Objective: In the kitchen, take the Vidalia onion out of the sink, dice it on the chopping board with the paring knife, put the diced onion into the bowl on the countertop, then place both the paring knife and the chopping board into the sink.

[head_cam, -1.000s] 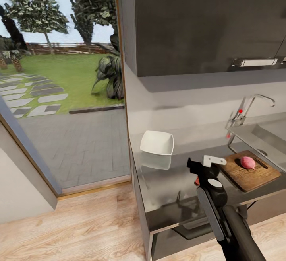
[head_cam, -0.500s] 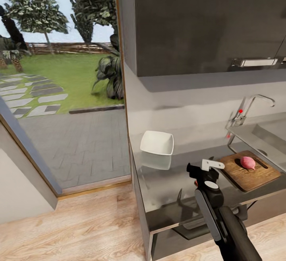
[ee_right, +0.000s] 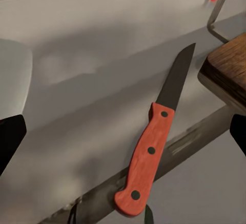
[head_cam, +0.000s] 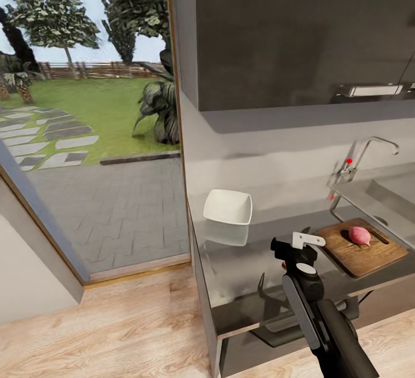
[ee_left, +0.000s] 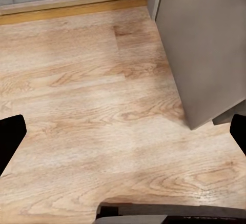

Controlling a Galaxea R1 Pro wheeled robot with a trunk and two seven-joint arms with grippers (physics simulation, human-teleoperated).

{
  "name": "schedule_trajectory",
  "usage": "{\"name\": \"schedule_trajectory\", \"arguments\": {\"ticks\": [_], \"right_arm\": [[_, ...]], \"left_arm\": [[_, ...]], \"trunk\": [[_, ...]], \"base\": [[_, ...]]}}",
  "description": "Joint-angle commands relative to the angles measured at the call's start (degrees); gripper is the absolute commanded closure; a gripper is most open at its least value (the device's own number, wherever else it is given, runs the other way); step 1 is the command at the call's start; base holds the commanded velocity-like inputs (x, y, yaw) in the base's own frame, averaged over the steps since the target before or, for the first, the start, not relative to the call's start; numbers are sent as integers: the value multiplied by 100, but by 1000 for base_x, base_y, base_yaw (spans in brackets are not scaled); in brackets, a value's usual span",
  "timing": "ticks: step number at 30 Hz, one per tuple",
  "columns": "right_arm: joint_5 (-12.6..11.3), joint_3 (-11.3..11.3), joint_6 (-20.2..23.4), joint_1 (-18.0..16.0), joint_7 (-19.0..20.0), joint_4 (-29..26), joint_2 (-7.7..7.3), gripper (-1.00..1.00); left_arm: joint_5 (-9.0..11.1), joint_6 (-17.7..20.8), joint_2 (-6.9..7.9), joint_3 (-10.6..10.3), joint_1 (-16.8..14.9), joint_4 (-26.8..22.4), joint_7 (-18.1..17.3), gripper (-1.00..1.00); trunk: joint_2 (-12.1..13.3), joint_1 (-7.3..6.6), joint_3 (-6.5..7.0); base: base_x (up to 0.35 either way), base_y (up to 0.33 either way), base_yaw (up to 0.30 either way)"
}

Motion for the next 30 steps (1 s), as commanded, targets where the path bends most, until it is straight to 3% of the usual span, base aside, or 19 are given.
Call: {"name": "schedule_trajectory", "arguments": {"ticks": [1,30], "right_arm": [[-48,11,17,-6,-54,-6,-4,-100],[-54,-21,26,-6,-54,-12,-35,-100]], "left_arm": [[58,-12,9,-37,-1,-4,29,-100],[58,-12,0,-37,-1,41,29,-100]], "trunk": [[-11,4,-11],[-11,4,-28]], "base": [[0,0,0],[0,0,0]]}}
